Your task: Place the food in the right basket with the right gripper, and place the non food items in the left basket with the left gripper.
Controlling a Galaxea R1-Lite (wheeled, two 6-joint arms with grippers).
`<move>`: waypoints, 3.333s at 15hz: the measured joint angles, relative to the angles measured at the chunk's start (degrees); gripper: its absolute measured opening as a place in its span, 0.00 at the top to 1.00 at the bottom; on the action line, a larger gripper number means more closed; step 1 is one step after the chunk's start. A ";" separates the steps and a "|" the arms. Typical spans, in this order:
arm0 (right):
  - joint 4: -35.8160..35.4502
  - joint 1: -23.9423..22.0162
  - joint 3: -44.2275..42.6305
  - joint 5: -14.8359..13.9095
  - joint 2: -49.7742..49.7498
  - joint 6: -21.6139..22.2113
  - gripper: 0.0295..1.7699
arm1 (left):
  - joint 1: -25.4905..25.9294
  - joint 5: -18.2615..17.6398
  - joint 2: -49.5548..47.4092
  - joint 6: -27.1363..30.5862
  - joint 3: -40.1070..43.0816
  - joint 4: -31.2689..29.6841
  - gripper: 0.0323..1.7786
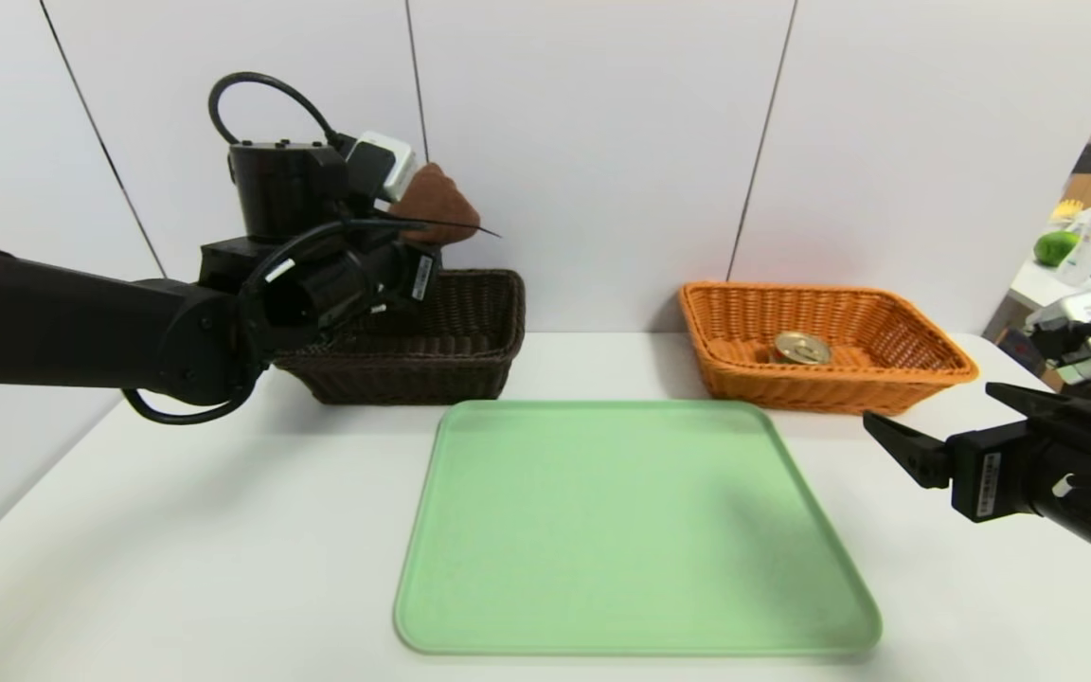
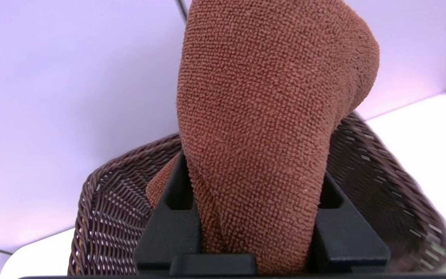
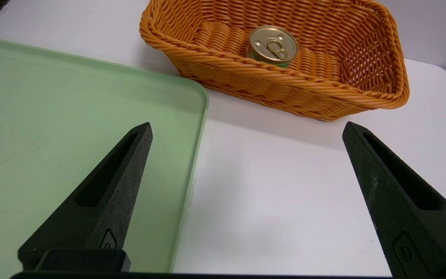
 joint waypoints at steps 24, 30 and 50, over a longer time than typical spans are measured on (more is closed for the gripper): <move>0.00 0.71 0.33 0.04 -0.06 0.00 0.04 | 2.61 1.32 10.78 -0.39 -2.54 -3.00 0.30; 0.02 0.71 0.23 0.01 0.06 -0.09 0.04 | 2.58 1.38 10.58 -0.39 -2.62 -3.06 0.16; 0.45 -9.57 0.65 -3.36 -2.18 -1.62 0.04 | 8.37 11.91 -33.21 -2.96 39.34 -5.95 0.05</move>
